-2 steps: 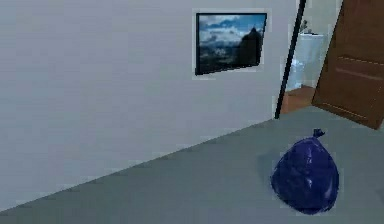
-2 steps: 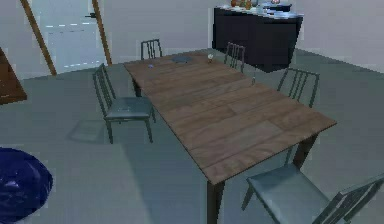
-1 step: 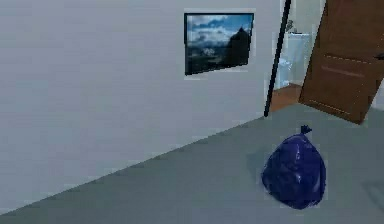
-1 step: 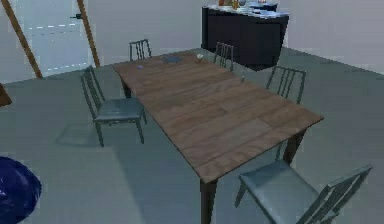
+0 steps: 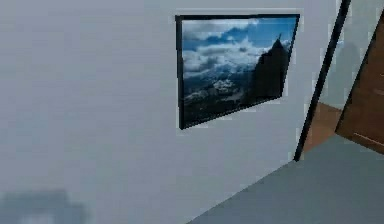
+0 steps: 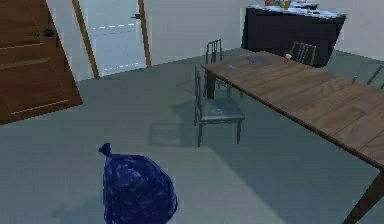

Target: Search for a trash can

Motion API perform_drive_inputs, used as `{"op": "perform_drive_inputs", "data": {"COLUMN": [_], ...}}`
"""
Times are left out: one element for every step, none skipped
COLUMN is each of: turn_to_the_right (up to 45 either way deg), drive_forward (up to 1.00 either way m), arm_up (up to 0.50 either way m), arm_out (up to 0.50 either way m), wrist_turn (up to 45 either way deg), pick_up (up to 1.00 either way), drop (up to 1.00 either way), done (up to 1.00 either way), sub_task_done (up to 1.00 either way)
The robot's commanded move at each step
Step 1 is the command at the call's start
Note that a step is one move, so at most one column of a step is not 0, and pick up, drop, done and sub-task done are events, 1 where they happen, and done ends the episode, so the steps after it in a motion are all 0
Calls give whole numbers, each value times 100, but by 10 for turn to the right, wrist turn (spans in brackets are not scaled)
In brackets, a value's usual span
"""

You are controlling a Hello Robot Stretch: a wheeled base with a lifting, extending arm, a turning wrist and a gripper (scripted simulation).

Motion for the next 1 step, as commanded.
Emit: {"op": "perform_drive_inputs", "data": {"turn_to_the_right": [30], "drive_forward": [0], "arm_up": [0], "arm_out": [0], "wrist_turn": [0], "pick_up": [0], "drop": [0], "done": [0], "sub_task_done": [0]}}
